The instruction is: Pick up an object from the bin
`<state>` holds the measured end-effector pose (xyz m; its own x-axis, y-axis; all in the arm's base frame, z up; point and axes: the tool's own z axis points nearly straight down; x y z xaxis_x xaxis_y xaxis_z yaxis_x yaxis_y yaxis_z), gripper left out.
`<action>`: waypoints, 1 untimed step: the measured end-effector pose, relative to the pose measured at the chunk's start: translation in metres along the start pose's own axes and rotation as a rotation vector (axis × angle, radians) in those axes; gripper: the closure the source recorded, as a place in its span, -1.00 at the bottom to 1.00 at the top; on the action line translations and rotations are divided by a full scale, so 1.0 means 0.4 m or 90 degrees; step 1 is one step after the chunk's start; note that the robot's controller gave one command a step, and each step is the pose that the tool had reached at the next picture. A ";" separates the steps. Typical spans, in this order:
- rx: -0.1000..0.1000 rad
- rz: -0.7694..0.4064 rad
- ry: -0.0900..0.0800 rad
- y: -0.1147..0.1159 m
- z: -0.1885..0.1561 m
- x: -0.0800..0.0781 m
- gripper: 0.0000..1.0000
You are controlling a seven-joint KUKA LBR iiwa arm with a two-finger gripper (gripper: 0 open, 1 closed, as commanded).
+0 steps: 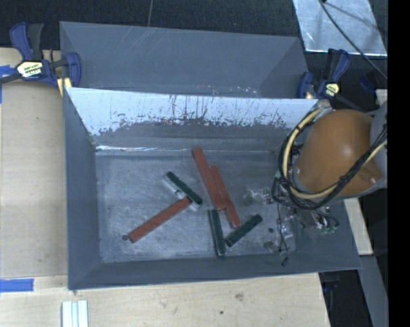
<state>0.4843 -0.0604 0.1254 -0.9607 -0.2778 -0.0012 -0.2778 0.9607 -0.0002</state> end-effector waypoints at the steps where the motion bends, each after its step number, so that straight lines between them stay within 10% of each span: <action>1: 0.000 -0.211 -0.001 0.019 -0.053 -0.014 -1.00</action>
Offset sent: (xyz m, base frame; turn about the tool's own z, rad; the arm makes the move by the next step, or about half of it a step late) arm -0.0001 -0.0013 -0.0554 -0.3485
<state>0.4874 -0.0515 0.1466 -0.8180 -0.5752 -0.0029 -0.5752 0.8180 -0.0016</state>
